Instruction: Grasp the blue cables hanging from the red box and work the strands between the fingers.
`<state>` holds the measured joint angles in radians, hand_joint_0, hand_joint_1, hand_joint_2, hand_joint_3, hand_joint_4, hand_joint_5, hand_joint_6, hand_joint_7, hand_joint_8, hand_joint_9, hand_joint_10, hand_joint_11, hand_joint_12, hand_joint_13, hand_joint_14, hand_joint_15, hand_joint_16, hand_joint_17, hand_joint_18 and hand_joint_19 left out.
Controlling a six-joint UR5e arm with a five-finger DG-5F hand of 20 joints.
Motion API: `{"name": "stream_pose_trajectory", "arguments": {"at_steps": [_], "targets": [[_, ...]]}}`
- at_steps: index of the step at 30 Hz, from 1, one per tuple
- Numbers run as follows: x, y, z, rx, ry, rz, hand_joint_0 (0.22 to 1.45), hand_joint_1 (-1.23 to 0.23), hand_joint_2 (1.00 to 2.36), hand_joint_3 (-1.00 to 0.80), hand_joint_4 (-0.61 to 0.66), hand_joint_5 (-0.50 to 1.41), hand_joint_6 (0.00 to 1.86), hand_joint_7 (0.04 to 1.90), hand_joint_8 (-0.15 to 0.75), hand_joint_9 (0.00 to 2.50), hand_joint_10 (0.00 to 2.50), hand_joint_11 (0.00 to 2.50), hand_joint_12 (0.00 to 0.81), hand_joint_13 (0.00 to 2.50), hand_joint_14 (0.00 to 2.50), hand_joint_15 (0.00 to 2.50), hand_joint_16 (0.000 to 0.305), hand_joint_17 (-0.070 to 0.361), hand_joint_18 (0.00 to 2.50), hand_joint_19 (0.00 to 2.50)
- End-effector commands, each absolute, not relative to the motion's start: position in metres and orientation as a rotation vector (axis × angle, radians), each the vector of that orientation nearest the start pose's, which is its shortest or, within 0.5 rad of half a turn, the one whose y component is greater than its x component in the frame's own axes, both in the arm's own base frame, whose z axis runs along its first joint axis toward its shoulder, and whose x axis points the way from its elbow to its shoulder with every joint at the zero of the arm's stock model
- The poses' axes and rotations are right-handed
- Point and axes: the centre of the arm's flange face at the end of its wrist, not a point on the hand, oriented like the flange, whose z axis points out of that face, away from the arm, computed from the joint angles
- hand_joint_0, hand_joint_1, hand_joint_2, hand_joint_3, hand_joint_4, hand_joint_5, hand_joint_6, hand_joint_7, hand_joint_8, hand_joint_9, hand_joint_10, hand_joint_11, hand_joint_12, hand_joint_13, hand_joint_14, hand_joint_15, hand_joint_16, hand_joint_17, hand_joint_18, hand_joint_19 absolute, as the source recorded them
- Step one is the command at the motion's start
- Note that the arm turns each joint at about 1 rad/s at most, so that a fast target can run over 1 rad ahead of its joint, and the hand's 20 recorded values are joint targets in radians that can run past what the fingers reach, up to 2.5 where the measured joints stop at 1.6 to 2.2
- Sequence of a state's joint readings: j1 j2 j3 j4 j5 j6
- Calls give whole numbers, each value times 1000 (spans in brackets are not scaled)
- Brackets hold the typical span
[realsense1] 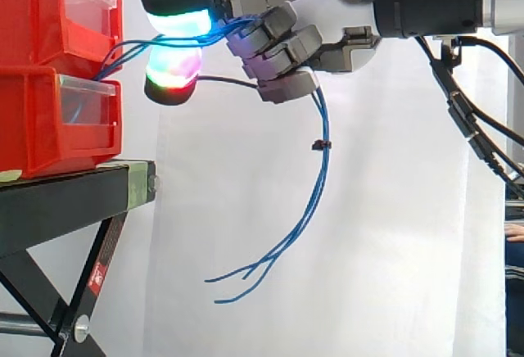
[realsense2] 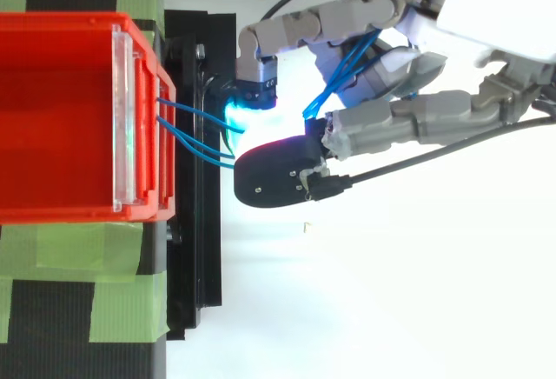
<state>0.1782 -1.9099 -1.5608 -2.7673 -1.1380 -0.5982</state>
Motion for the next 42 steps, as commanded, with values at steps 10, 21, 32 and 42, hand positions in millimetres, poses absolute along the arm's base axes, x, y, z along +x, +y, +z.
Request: {"name": "stream_pose_trajectory", "arguments": {"at_steps": [10, 21, 32, 42], "targets": [[629, -64, 341, 911, 1266, 588, 1199, -837, 1002, -941, 61, -81, 1385, 1215, 350, 908, 2500, 1993, 431, 1023, 2500, 1295, 63, 142, 1391, 1652], [629, -64, 341, 910, 1265, 590, 768, -614, 1784, -204, 284, 620, 20, 1164, 350, 908, 2500, 1993, 431, 1023, 2500, 1295, 63, 142, 1391, 1652], [628, -65, 340, 912, 1269, 589, 1145, -802, 1008, -497, 26, 12, 897, 1165, 350, 908, 2500, 1993, 431, 1023, 2500, 1295, 63, 142, 1391, 1652], [628, -66, 340, 915, 1272, 589, 1126, -813, 1000, -1000, 61, -84, 1208, 1072, 350, 908, 2500, 1993, 431, 1023, 2500, 1295, 63, 142, 1391, 1652]]}}
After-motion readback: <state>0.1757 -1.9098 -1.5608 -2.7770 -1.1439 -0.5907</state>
